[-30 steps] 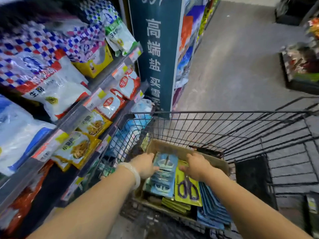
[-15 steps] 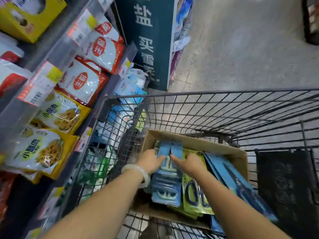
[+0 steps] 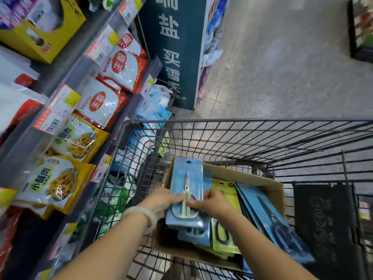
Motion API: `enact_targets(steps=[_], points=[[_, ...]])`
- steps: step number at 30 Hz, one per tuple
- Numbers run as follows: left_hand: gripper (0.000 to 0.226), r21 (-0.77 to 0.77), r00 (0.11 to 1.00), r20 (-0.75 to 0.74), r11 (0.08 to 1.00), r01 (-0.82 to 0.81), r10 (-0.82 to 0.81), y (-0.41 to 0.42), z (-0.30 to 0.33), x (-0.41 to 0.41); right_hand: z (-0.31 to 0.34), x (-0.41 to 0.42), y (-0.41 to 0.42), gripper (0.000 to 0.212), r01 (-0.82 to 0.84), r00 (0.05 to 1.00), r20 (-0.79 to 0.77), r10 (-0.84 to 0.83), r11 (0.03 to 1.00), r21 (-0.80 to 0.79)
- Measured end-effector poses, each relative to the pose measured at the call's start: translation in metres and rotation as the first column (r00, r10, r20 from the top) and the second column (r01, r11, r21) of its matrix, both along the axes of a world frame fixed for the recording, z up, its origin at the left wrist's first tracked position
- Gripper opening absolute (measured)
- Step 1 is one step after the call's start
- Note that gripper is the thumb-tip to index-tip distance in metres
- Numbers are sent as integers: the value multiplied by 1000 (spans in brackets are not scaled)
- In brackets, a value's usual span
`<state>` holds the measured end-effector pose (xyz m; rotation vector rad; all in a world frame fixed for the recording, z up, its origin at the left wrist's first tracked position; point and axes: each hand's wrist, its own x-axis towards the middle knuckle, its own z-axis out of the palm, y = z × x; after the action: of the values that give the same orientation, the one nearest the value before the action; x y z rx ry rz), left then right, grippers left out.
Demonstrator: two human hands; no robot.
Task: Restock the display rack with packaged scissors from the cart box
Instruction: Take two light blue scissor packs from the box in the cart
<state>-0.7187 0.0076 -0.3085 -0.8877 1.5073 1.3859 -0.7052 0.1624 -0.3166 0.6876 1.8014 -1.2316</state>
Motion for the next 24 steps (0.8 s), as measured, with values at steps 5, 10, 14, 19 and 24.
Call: enact_targets(steps=[5,10,14,19,24], points=[[19,-52,995,-89,997,-52,48,-21,5,-1,7,-5,-2,25,55,995,-73,-62,994,-91],[20,-96,990,-134,994,-47,34,-37,-4,4,-18,-4,12,62,-70,997,-4,75,941,332],[24,-110,989,-136,992,-67,52,-40,-6,14,-38,1,3,77,-99,989,137,62,953,286],[25,-133,988,-146,989,-64,44,-44,-6,19,-40,-3,3,92,64,983,148,-108,960,273],[25,-129,985,-170,991,-39,16,-44,-2,17,-39,2,8,42,284,922,239,-306,951,122]])
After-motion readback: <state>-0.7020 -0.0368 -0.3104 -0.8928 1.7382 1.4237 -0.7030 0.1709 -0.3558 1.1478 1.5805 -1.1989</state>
